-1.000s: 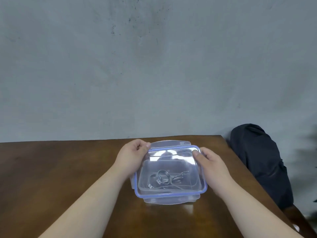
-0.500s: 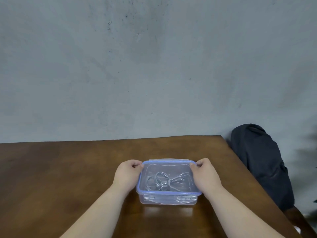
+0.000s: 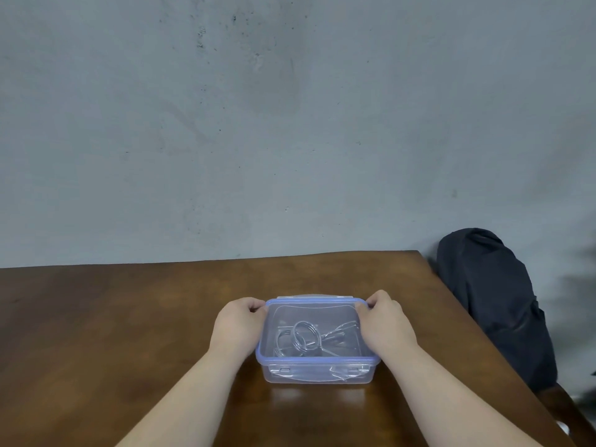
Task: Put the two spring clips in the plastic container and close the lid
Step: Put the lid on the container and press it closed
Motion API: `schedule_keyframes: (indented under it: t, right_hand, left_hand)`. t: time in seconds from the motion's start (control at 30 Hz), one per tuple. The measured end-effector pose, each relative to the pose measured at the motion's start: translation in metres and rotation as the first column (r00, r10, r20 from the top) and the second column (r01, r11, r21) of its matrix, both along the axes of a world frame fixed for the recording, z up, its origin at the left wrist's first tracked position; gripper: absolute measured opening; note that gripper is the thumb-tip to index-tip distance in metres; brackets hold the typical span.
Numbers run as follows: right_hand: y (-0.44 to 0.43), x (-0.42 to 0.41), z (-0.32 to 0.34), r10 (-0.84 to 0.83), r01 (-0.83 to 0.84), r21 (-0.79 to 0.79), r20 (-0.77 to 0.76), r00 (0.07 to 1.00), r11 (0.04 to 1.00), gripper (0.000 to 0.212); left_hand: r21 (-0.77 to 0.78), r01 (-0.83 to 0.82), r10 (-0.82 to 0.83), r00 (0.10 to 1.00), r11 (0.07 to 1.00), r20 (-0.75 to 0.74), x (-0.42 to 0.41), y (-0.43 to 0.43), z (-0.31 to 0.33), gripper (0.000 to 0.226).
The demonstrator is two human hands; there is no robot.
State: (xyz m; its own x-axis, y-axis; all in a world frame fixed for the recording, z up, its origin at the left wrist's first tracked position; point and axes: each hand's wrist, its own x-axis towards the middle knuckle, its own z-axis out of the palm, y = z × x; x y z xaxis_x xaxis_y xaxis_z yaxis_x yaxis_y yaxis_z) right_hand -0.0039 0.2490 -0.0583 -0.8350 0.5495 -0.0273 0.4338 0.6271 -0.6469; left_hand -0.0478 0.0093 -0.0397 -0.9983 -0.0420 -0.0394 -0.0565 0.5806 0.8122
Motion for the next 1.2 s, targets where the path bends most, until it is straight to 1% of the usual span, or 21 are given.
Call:
schedule_keyframes:
  t: [0.1, 0.27, 0.43, 0.53, 0.63, 0.7, 0.77, 0.8, 0.83, 0.9, 1.0, 1.07, 1.1, 1.13, 1.17, 1.2]
  right_hand:
    - [0.002, -0.001, -0.001, 0.004, -0.004, -0.02, -0.001, 1.0, 1.0, 0.015]
    - [0.007, -0.004, -0.007, 0.012, -0.016, -0.13, -0.031, 0.999, 0.991, 0.017]
    - [0.009, -0.005, -0.008, 0.043, -0.056, -0.206, -0.064, 0.997, 0.977, 0.016]
    - [0.011, -0.002, -0.007, 0.049, -0.068, -0.297, -0.073, 0.996, 0.952, 0.018]
    - [0.013, 0.0, -0.01, 0.053, -0.076, -0.465, -0.063, 0.997, 0.882, 0.015]
    - [0.015, 0.001, -0.013, 0.087, -0.105, -0.536, -0.06, 0.994, 0.838, 0.018]
    - [0.017, 0.0, -0.015, 0.107, -0.132, -0.61, -0.078, 0.991, 0.781, 0.024]
    - [0.017, 0.0, -0.016, 0.105, -0.141, -0.65, -0.094, 0.99, 0.747, 0.026]
    - [0.017, 0.001, -0.015, 0.105, -0.152, -0.686, -0.11, 0.988, 0.712, 0.028]
    - [0.017, 0.001, -0.016, 0.1, -0.176, -0.753, -0.145, 0.984, 0.635, 0.032]
    - [0.016, -0.001, -0.022, 0.035, -0.207, -0.863, -0.216, 0.976, 0.46, 0.038]
    - [0.015, -0.002, -0.025, -0.009, -0.221, -0.896, -0.244, 0.97, 0.386, 0.041]
    - [0.015, -0.002, -0.027, -0.016, -0.228, -0.902, -0.251, 0.968, 0.366, 0.041]
    - [0.015, -0.002, -0.028, -0.006, -0.236, -0.899, -0.256, 0.967, 0.369, 0.041]
    - [0.017, -0.002, -0.028, 0.02, -0.245, -0.885, -0.259, 0.966, 0.396, 0.041]
    - [0.017, -0.002, -0.027, 0.061, -0.266, -0.853, -0.268, 0.962, 0.45, 0.04]
  left_hand:
    - [-0.014, 0.003, -0.003, 1.0, 1.0, 0.001, 0.001, 0.001, 0.0, 0.019]
    - [-0.013, -0.008, 0.008, 1.0, 1.0, 0.005, 0.003, 0.001, -0.003, 0.018]
    - [-0.011, -0.004, 0.005, 0.999, 1.0, 0.037, 0.002, 0.0, -0.002, 0.015]
    - [0.01, -0.012, 0.012, 1.0, 1.0, 0.026, 0.004, -0.001, -0.005, 0.015]
    - [0.064, -0.009, 0.006, 0.999, 0.998, 0.041, 0.006, 0.003, -0.009, 0.015]
    - [0.145, -0.005, -0.006, 0.997, 0.989, 0.071, 0.008, 0.01, -0.013, 0.027]
    - [0.153, -0.01, -0.006, 0.995, 0.988, 0.101, 0.009, 0.017, -0.017, 0.042]
    - [0.173, -0.013, -0.007, 0.994, 0.985, 0.113, 0.008, 0.019, -0.02, 0.044]
    - [0.228, -0.013, -0.015, 0.993, 0.974, 0.121, 0.007, 0.019, -0.021, 0.045]
    - [0.395, -0.008, -0.06, 0.985, 0.919, 0.16, 0.007, 0.016, -0.024, 0.045]
    - [0.599, -0.003, -0.142, 0.971, 0.8, 0.195, 0.005, 0.014, -0.028, 0.047]
    - [0.712, -0.012, -0.195, 0.958, 0.702, 0.208, 0.006, 0.013, -0.029, 0.051]
    - [0.755, 0.0, -0.239, 0.949, 0.656, 0.207, 0.006, 0.012, -0.03, 0.053]
    - [0.758, 0.031, -0.272, 0.942, 0.651, 0.195, 0.005, 0.011, -0.032, 0.054]
    - [0.7, 0.104, -0.295, 0.942, 0.707, 0.158, 0.005, 0.009, -0.034, 0.055]
    - [0.553, 0.22, -0.325, 0.941, 0.804, 0.098, 0.003, 0.005, -0.035, 0.055]
